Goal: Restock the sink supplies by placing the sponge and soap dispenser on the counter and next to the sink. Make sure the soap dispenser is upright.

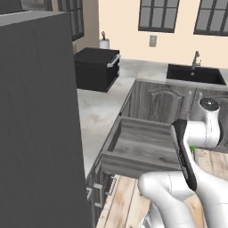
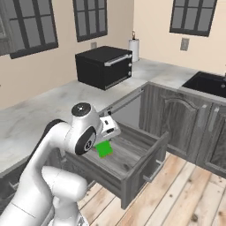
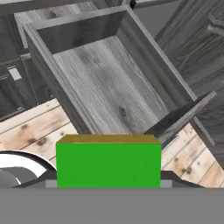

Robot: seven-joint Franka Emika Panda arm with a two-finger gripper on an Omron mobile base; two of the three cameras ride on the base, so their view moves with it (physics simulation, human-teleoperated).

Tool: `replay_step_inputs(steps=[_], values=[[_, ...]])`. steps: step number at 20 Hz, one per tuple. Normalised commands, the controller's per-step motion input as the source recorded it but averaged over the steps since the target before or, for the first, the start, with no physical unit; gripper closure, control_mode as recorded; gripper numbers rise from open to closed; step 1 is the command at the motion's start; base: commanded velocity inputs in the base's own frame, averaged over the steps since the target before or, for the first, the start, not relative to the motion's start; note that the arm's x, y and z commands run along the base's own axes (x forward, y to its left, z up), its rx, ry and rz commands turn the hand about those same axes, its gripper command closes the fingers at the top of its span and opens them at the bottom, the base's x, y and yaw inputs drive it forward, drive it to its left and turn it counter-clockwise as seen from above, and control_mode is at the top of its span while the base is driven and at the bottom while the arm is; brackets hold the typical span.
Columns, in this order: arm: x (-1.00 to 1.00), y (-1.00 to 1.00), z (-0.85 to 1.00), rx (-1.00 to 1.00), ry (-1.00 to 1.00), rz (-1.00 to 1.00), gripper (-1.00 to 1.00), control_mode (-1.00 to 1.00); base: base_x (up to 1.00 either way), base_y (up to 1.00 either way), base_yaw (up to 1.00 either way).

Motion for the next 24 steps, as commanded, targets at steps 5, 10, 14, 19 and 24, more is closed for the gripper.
replay_step_inputs(steps=[5, 10, 14, 19, 24], values=[[0.00, 0.00, 0.00, 0.00, 0.00, 0.00, 1.00, 1.00, -0.30, -0.64, -0.26], [0.00, 0.00, 0.00, 0.00, 0.00, 0.00, 1.00, 1.00, 0.25, -0.99, -0.21], [0.00, 0.00, 0.00, 0.00, 0.00, 0.00, 1.00, 1.00, 0.62, -1.00, -0.20], [0.00, 0.00, 0.00, 0.00, 0.00, 0.00, 1.00, 1.00, 0.84, -1.00, -0.16], [0.00, 0.00, 0.00, 0.00, 0.00, 0.00, 1.00, 1.00, 0.88, -1.00, -0.16]])
